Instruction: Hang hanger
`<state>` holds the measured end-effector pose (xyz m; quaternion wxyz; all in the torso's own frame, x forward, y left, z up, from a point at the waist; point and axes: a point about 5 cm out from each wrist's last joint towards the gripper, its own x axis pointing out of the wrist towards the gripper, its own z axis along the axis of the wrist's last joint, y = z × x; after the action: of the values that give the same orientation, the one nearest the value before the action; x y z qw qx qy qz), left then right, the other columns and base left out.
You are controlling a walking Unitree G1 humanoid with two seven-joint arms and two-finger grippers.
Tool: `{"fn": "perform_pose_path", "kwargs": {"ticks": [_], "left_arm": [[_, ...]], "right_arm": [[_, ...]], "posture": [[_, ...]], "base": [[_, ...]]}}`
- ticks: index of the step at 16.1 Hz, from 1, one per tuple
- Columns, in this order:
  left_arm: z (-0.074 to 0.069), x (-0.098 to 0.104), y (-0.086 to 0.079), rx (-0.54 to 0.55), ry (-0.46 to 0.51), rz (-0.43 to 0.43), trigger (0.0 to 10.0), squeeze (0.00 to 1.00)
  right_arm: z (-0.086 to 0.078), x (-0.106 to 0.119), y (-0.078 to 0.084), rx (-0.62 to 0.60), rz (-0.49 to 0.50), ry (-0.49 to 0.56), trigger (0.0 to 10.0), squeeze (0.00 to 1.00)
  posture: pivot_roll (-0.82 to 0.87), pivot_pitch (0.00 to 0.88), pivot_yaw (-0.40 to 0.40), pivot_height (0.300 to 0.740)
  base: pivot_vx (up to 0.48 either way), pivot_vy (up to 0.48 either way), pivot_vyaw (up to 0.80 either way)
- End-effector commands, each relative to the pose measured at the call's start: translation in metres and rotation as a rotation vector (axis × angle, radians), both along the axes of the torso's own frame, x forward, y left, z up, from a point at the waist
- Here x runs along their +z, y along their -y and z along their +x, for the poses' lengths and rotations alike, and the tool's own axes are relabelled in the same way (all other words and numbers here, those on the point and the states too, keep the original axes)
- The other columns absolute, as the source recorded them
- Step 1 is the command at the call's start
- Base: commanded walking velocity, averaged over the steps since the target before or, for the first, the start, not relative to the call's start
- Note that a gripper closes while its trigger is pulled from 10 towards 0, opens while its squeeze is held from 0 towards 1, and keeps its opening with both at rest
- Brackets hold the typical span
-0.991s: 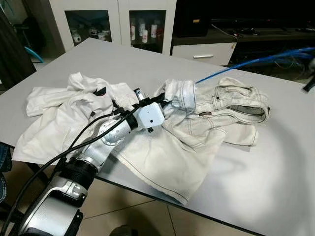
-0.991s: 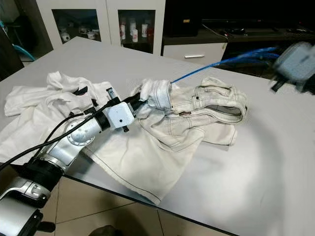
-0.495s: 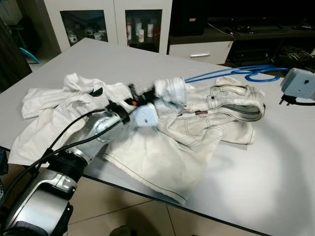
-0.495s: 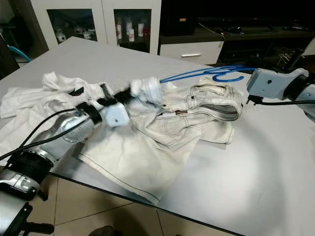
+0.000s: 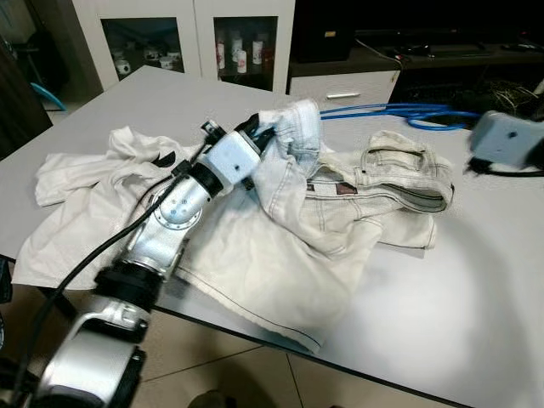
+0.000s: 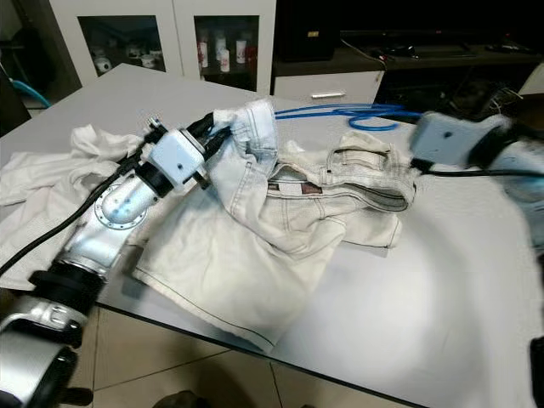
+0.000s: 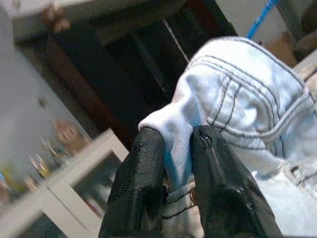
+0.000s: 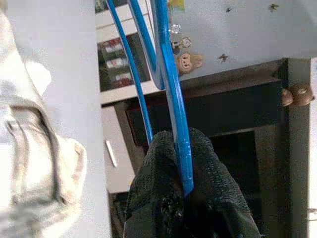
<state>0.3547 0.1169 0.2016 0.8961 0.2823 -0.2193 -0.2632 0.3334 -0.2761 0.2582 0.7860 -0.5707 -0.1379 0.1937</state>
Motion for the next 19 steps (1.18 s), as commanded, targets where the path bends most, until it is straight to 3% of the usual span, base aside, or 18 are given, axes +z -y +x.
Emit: {"fn": "perform_pose_path", "kwargs": {"ticks": [1,4,5,6,7,8,10,14,16,18,19], "left_arm": [[0.003,0.003,-0.007,0.021,-0.038,-0.062,10.0,0.0],[0.001,0.003,-0.007,-0.011,-0.083,-0.14,10.0,0.0],[-0.003,0.007,-0.004,-0.054,-0.106,-0.209,10.0,0.04],[-0.008,0.012,-0.002,-0.123,-0.134,-0.306,10.0,1.0],[-0.015,0.011,0.0,-0.239,-0.222,-0.356,10.0,1.0],[-0.018,0.009,0.001,-0.286,-0.26,-0.358,10.0,1.0],[-0.031,-0.002,0.002,-0.415,-0.367,-0.258,10.0,0.0],[-0.039,-0.001,-0.003,-0.467,-0.41,-0.216,10.0,0.0],[-0.036,0.003,-0.004,-0.425,-0.37,-0.172,10.0,0.0],[-0.022,0.015,-0.008,-0.304,-0.289,-0.195,10.0,0.0],[-0.024,0.015,-0.005,-0.342,-0.307,-0.17,10.0,0.0]], "right_arm": [[0.001,0.004,0.0,-0.03,0.076,0.027,10.0,0.0],[0.005,-0.003,-0.001,-0.096,0.174,0.017,10.0,0.0],[0.007,-0.006,-0.004,-0.114,0.211,0.012,10.0,0.0],[0.007,-0.009,-0.007,-0.126,0.242,0.01,10.0,0.0],[0.009,-0.013,-0.009,-0.143,0.26,0.003,10.0,0.0],[0.009,-0.015,-0.01,-0.151,0.262,-0.001,10.0,0.0],[0.01,-0.021,-0.014,-0.165,0.27,-0.018,10.0,0.0],[0.01,-0.028,-0.02,-0.173,0.264,-0.033,10.0,0.0],[0.01,-0.029,-0.022,-0.173,0.251,-0.035,10.0,0.0],[0.008,-0.028,-0.024,-0.165,0.221,-0.031,10.0,0.0],[0.007,-0.029,-0.025,-0.155,0.203,-0.03,10.0,0.0]], "posture": [[0.05,0.0,-0.026,0.723],[0.05,0.0,-0.022,0.723],[0.04,0.0,-0.021,0.723],[0.04,0.0,-0.021,0.723],[0.04,0.0,-0.02,0.723],[0.04,0.0,-0.02,0.723],[0.05,0.0,-0.021,0.723],[0.05,0.0,-0.023,0.723],[0.05,0.0,-0.026,0.723],[0.05,0.0,-0.027,0.723],[0.05,0.0,-0.027,0.723]], "base": [[0.0,0.0,0.0],[0.0,0.0,0.0],[0.0,0.0,0.0],[0.0,0.0,0.0],[0.0,0.0,0.0],[0.0,0.0,0.0],[0.0,0.0,0.0],[0.0,0.0,0.0],[0.0,0.0,0.0],[0.0,0.0,0.0],[0.0,0.0,0.0]]}}
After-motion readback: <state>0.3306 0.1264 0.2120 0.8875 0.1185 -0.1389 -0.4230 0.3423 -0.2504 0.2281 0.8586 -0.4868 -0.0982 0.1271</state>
